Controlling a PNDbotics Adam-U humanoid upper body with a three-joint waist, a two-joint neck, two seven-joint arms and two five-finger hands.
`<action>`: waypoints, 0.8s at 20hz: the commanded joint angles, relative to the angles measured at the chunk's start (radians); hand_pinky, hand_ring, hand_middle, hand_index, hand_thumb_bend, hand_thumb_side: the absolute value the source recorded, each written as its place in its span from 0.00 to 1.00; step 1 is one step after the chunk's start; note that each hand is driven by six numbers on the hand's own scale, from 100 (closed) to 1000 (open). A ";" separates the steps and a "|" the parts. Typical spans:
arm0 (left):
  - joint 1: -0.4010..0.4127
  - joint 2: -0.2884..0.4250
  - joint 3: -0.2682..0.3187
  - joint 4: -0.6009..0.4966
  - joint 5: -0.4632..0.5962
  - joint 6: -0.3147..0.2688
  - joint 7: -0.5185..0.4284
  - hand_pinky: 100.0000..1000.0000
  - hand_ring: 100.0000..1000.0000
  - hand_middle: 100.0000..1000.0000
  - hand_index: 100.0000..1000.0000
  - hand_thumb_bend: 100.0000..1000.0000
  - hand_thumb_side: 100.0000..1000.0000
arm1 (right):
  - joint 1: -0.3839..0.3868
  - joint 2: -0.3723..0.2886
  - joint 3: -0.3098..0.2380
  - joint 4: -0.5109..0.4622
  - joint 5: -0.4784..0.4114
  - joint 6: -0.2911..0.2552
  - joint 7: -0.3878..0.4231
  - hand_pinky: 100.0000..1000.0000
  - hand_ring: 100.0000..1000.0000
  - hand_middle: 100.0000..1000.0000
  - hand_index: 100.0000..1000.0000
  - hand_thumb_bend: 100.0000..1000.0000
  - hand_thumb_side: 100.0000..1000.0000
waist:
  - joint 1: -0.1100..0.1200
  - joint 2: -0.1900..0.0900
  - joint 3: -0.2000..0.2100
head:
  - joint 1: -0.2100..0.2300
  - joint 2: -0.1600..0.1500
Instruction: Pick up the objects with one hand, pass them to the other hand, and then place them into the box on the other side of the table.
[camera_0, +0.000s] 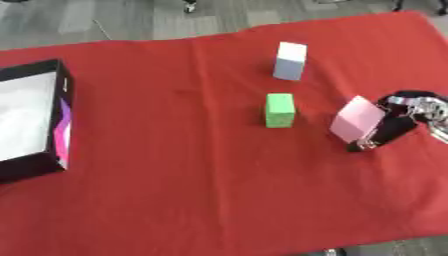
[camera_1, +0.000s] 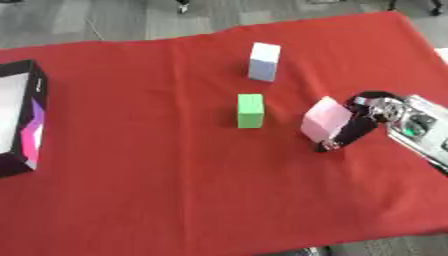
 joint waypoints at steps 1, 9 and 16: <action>-0.015 0.029 0.003 -0.021 0.004 -0.001 0.002 0.83 0.84 0.83 0.88 0.44 0.73 | -0.021 -0.015 -0.016 -0.015 -0.044 0.028 -0.024 0.85 0.79 0.53 0.67 0.50 0.06 | 0.013 0.002 0.002 | -0.003 -0.001; -0.009 0.035 0.003 -0.035 0.004 0.000 0.002 0.83 0.85 0.83 0.88 0.44 0.73 | -0.022 -0.008 -0.044 -0.073 -0.222 0.047 -0.157 0.82 0.70 0.45 0.58 0.34 0.01 | 0.010 -0.001 0.001 | 0.012 -0.001; -0.003 0.049 0.002 -0.059 -0.001 -0.002 0.001 0.82 0.85 0.83 0.88 0.44 0.72 | -0.015 -0.005 -0.107 -0.171 -0.334 0.017 -0.223 0.82 0.68 0.45 0.58 0.30 0.00 | 0.007 -0.009 -0.003 | 0.025 -0.001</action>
